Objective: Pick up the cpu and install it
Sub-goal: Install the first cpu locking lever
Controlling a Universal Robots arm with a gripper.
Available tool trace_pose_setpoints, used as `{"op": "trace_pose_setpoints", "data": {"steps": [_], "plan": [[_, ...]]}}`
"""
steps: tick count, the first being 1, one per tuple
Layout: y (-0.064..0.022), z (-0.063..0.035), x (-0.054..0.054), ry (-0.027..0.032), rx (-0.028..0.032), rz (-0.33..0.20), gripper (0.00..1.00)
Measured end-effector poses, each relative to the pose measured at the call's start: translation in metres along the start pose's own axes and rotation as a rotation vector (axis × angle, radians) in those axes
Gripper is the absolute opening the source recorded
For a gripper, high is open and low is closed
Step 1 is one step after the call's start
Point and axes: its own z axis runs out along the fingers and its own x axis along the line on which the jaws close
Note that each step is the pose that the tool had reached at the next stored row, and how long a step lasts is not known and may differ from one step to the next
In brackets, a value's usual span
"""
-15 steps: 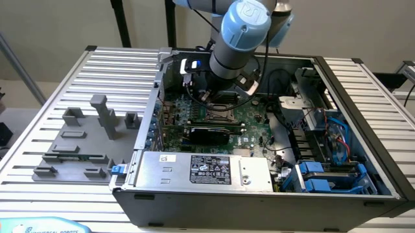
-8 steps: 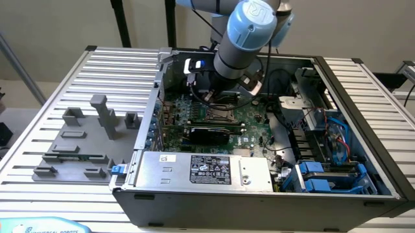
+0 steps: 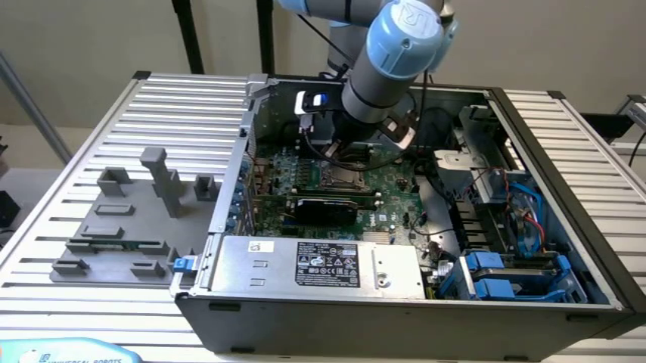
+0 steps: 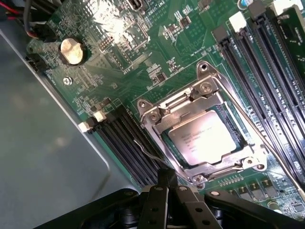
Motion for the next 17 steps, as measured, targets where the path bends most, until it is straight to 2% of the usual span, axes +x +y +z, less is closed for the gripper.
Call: {"op": "trace_pose_setpoints", "data": {"steps": [8, 11, 17], "plan": [[0.0095, 0.0005, 0.009, -0.0158, 0.0044, 0.007, 0.11], [0.0130, 0.0008, 0.011, -0.0220, 0.0037, 0.009, 0.11], [0.0192, 0.0014, 0.015, -0.0286, 0.0026, 0.011, 0.11]]}}
